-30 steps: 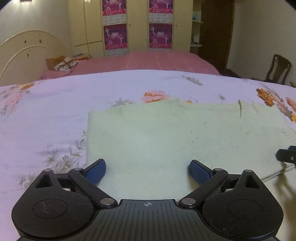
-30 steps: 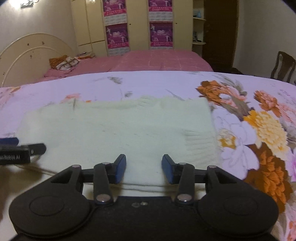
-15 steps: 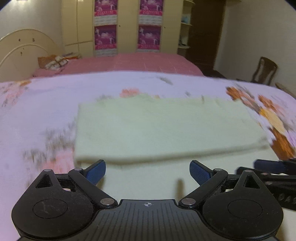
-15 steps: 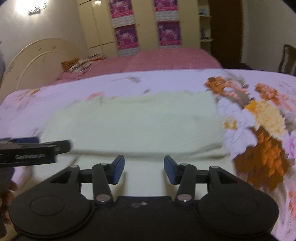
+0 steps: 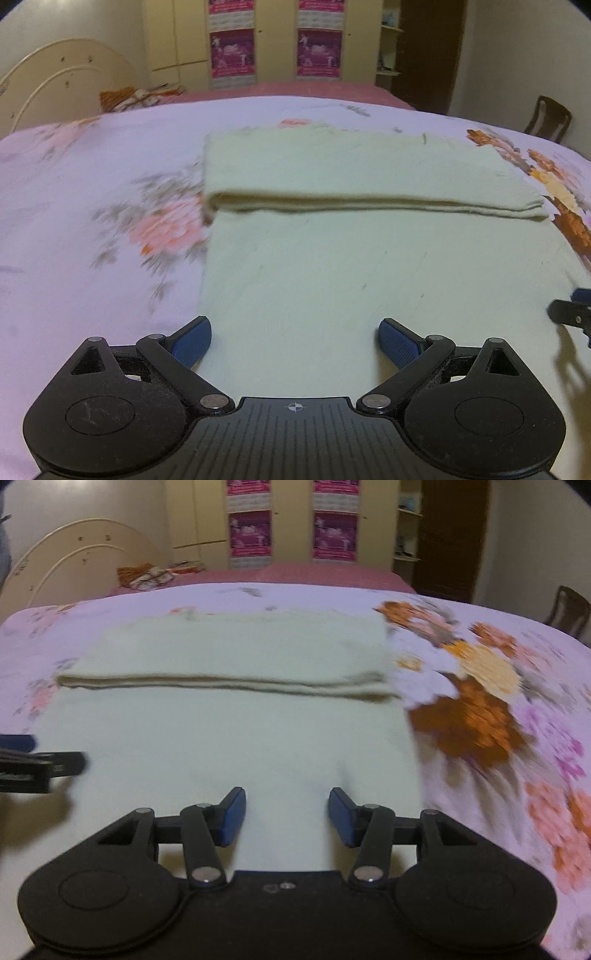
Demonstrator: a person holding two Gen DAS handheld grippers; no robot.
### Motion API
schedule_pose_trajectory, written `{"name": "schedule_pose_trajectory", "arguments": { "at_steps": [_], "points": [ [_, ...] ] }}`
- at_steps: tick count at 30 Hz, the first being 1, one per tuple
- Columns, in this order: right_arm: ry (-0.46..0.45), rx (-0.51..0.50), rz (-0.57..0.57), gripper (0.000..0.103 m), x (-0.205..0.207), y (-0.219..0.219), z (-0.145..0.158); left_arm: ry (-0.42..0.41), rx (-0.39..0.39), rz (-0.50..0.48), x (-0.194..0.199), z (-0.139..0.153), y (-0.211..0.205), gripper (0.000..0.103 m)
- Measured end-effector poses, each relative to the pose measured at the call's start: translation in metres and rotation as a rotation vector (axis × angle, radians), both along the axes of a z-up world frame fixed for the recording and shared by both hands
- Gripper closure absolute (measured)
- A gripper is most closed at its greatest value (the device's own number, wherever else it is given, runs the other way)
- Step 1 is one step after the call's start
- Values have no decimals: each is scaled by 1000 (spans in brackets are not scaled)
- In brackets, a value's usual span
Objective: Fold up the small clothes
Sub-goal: 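Release the sweater and pull both tools back above it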
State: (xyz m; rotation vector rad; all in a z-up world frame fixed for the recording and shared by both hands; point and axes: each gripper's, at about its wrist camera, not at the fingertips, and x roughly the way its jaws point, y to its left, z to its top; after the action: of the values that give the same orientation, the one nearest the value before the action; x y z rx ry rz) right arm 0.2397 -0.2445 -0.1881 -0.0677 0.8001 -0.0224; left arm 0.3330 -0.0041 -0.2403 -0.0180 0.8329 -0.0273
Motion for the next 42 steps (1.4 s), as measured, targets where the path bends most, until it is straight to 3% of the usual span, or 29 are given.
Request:
{"name": "schedule_pose_trajectory", "arguments": {
  "at_steps": [3, 7, 11, 16, 21, 24, 28, 30, 32, 37, 42],
  "points": [
    [12, 6, 1, 53, -11, -5, 3, 19, -16, 40, -13, 9, 1, 7],
    [-24, 73, 48, 53, -40, -4, 18, -22, -5, -8, -47, 27, -19, 7],
    [-4, 114, 139, 53, -64, 13, 18, 22, 4, -47, -70, 18, -46, 7],
    [37, 105, 206, 53, -78, 33, 7, 25, 16, -28, -87, 7, -45, 6],
    [37, 15, 158, 53, -91, 22, 1, 37, 44, -4, -98, 10, -28, 7],
    [30, -18, 98, 53, -103, 6, 1, 45, 17, 9, -105, 6, -11, 7],
    [17, -40, 33, 52, -121, -2, 3, 32, -6, -9, -117, 14, -2, 7],
    [-2, 20, 16, 53, -132, 0, 12, 3, -39, -30, -130, 25, 0, 7],
    [-13, 83, 17, 53, -146, 12, 21, -4, -48, -62, -141, 30, -2, 7],
    [5, 96, 67, 53, -168, 57, 21, 22, -54, -128, -165, 17, -7, 7],
    [72, 10, 64, 52, -183, 77, 2, 16, -2, -174, -185, 6, -8, 6]
  ]
}}
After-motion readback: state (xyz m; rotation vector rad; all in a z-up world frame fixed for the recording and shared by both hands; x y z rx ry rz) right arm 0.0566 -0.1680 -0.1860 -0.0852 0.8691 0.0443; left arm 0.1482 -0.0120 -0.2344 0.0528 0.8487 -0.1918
